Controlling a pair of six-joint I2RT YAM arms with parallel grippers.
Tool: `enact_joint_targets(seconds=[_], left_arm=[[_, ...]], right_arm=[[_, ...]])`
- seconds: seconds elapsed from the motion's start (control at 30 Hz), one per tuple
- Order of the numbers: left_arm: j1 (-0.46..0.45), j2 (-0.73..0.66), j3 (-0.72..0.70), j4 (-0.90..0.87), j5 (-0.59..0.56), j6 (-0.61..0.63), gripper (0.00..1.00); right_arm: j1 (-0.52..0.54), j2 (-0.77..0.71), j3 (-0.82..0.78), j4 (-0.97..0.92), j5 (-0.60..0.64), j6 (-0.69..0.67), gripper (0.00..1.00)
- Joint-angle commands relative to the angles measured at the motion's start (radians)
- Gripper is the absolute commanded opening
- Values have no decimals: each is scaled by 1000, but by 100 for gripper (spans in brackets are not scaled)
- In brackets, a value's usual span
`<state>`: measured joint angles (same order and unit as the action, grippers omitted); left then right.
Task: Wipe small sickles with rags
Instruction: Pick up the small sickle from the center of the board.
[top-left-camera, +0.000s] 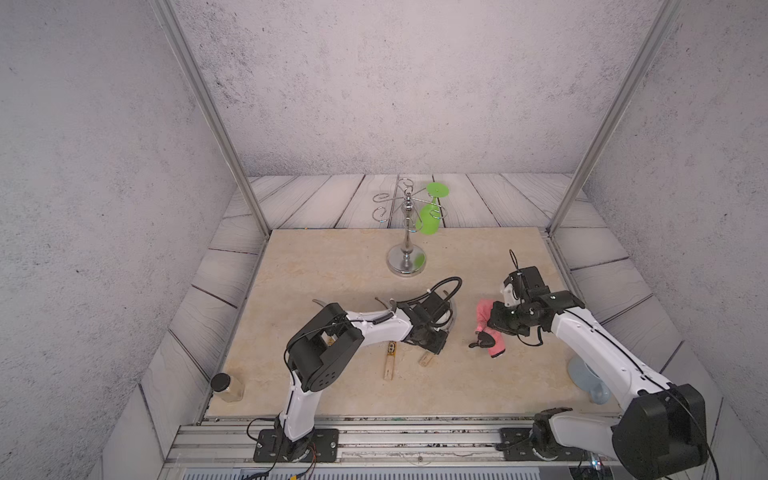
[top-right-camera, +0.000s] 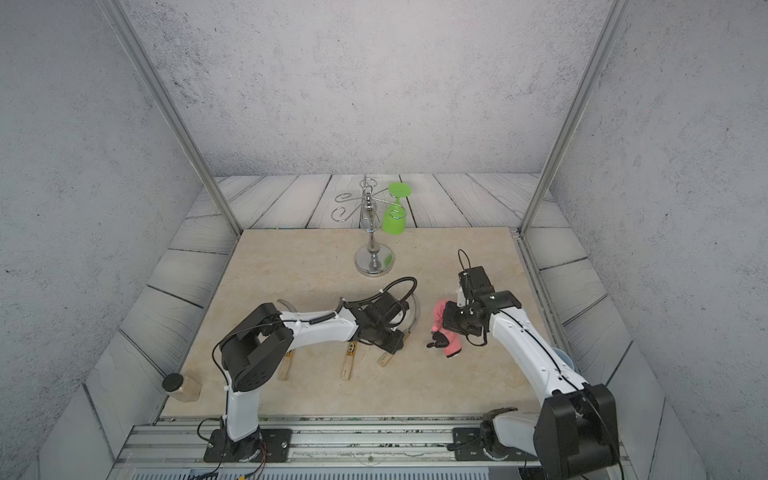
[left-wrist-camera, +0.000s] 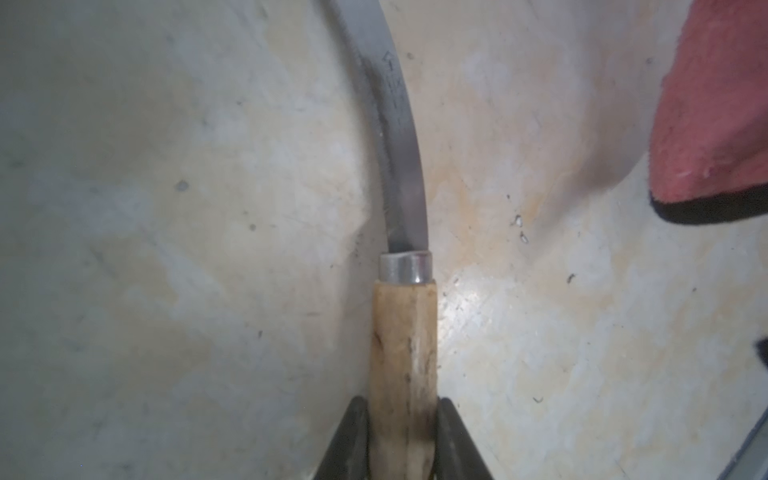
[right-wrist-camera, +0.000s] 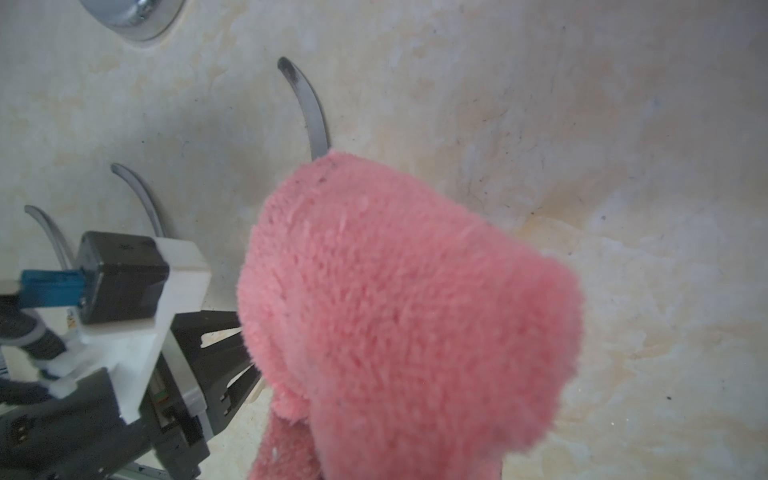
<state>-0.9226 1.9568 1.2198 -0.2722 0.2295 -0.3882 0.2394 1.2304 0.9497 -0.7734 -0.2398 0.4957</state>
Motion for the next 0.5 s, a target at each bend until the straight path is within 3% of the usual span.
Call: enact_joint_targets(seconds=[0.0,0.2,0.47], left_arm=[[57,-88,-76,70,87,-53,0],[110,-250,-179,241,207,-136,0],[115,-403,-305,428,252,-237,0]], right_arm=[[-9,-70,4,47,-81,-48,10],[-29,-62,-11,122,-278,-61,10],[-69,-45,-53,332,-551,30,10]])
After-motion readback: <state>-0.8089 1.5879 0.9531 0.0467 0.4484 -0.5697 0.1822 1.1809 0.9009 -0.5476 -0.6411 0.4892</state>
